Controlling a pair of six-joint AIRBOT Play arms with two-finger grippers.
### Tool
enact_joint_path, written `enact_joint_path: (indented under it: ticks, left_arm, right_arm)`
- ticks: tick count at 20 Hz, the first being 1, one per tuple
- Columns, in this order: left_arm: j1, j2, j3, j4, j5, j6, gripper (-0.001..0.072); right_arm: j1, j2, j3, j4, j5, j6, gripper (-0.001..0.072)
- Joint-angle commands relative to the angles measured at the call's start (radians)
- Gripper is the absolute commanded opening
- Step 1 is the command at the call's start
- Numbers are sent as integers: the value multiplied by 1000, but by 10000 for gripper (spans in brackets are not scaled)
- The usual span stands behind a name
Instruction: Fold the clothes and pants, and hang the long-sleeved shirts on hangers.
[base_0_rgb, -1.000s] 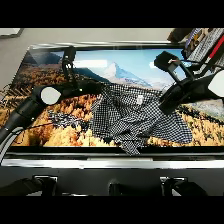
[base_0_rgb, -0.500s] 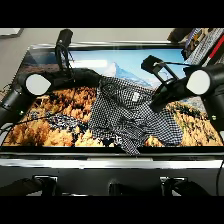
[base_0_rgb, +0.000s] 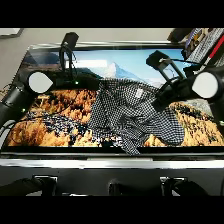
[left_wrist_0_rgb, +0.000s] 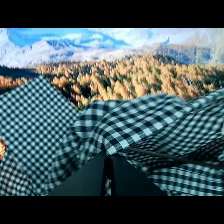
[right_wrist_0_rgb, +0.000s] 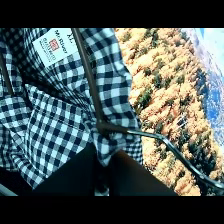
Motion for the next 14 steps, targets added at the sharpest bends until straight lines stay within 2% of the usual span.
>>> enact_joint_path:
  ticks: [1, 5, 10, 14]
  left_arm:
    - [1, -19, 1, 13, -18, -2, 18]
    - [0, -18, 2, -17, -18, -8, 19]
    - [0, 2, 18, -37, -26, -8, 19]
    - [0, 1, 45, -37, -48, -9, 18]
  right_arm:
    - [1, 53, 0, -29, 61, 18, 29]
    - [1, 46, 0, -67, 94, 20, 29]
    - [1, -17, 0, -67, 48, 20, 29]
    - [1, -51, 0, -97, -11, 61, 29]
